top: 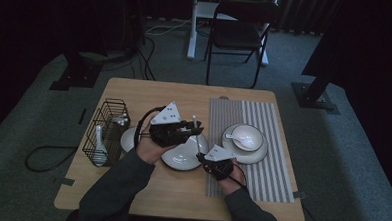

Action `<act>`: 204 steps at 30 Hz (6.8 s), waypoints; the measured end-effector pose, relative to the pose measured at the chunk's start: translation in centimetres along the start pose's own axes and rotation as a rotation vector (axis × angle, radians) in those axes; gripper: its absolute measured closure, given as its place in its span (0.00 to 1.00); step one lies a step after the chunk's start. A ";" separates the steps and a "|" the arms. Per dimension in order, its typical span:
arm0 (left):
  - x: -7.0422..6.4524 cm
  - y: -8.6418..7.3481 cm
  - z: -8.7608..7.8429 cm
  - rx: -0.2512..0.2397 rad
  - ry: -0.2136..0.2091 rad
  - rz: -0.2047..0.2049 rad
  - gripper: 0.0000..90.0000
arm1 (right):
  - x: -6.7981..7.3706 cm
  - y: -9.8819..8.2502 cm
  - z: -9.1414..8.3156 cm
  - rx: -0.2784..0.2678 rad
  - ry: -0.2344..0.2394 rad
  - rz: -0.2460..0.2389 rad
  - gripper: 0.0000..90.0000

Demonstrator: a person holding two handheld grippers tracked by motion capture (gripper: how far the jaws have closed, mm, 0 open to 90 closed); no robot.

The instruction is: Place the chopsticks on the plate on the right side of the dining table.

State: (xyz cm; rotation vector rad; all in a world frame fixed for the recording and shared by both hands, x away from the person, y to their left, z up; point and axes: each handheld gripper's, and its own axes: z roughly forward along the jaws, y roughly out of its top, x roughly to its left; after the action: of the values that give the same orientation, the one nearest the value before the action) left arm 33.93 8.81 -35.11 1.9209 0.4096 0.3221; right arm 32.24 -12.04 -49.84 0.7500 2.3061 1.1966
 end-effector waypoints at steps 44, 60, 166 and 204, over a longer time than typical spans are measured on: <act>0.6 -6.5 5.7 0.032 -0.021 -0.103 0.96 | -0.5 -0.2 -0.3 -0.048 0.037 0.109 0.91; 0.5 -6.6 6.6 0.022 -0.013 -0.123 0.96 | 0.5 0.3 -0.2 -0.068 0.092 0.058 0.78; 5.3 -3.6 14.2 0.185 0.088 -0.008 0.96 | -1.7 -6.2 -4.5 0.071 0.023 0.100 0.58; 5.4 -6.0 20.0 0.371 0.076 -0.034 0.96 | -1.7 -6.4 -4.3 0.071 0.028 0.109 0.58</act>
State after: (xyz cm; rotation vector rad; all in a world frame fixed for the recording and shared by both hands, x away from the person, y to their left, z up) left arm 46.17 -3.51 -47.90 2.2651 0.5841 0.3139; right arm 29.34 -18.78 -52.71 0.8994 2.3682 1.1846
